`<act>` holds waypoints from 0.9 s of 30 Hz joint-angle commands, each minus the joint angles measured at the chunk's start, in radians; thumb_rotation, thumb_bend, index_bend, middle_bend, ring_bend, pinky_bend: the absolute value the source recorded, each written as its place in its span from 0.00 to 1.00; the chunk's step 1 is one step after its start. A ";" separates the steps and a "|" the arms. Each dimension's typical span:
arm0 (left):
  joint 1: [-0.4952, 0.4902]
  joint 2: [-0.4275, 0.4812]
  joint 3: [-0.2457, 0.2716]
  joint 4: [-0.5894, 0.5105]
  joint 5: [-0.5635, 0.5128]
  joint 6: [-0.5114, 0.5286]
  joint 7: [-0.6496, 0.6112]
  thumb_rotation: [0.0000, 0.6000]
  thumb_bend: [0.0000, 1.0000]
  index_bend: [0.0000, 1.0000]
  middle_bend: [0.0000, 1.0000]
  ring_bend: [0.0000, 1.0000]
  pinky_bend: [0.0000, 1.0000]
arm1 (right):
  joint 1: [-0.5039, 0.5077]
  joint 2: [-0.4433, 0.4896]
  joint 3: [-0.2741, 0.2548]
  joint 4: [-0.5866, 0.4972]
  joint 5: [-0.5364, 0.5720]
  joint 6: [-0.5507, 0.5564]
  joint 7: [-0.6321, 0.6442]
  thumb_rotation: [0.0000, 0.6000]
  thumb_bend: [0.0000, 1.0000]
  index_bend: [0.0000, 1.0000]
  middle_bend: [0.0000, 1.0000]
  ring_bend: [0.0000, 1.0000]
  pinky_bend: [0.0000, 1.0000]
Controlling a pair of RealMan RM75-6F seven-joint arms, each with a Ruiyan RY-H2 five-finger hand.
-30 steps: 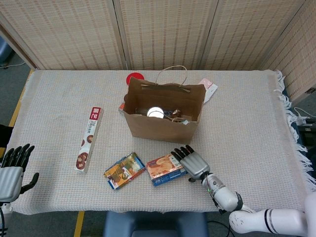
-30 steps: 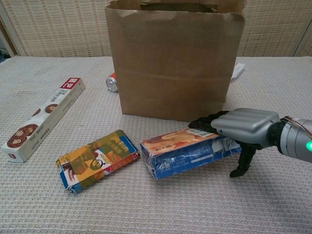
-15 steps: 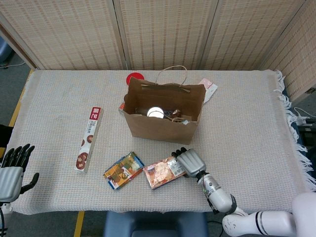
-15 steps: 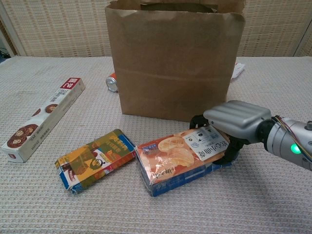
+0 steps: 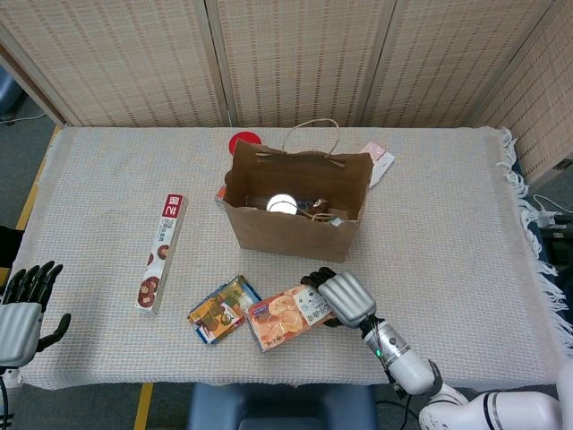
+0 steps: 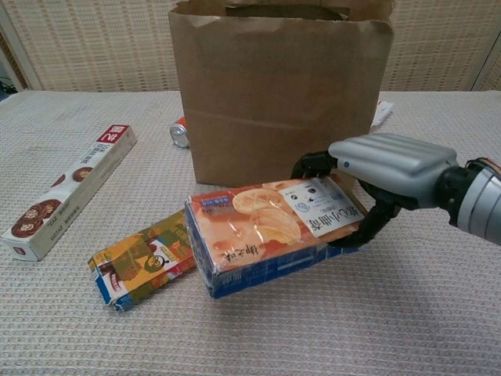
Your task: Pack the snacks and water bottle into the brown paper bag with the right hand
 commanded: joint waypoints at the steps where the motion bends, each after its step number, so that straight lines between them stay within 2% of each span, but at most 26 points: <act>1: 0.000 -0.001 0.000 0.000 -0.001 0.001 0.002 1.00 0.37 0.00 0.00 0.00 0.00 | -0.016 0.059 0.042 -0.082 -0.049 0.050 0.049 1.00 0.32 0.63 0.56 0.61 0.73; 7: 0.001 -0.003 -0.002 -0.003 -0.004 0.002 0.009 1.00 0.37 0.00 0.00 0.00 0.00 | -0.016 0.124 0.158 -0.215 -0.089 0.144 0.064 1.00 0.32 0.63 0.56 0.61 0.73; 11: 0.001 -0.002 -0.001 -0.004 -0.004 0.002 0.009 1.00 0.37 0.00 0.00 0.00 0.00 | -0.006 0.142 0.263 -0.267 -0.083 0.217 0.048 1.00 0.32 0.63 0.56 0.61 0.73; 17: 0.001 -0.001 -0.001 -0.002 -0.002 0.001 0.005 1.00 0.37 0.00 0.00 0.00 0.00 | 0.037 0.135 0.411 -0.241 0.023 0.285 -0.030 1.00 0.32 0.63 0.56 0.61 0.73; 22: 0.001 -0.001 -0.001 -0.001 0.000 0.001 -0.001 1.00 0.37 0.00 0.00 0.00 0.00 | 0.076 0.126 0.455 -0.183 0.122 0.286 -0.111 1.00 0.32 0.63 0.56 0.61 0.73; 27: 0.000 -0.001 0.000 0.002 0.002 0.002 -0.005 1.00 0.37 0.00 0.00 0.00 0.00 | 0.102 0.098 0.442 -0.089 0.148 0.289 -0.147 1.00 0.32 0.63 0.56 0.61 0.73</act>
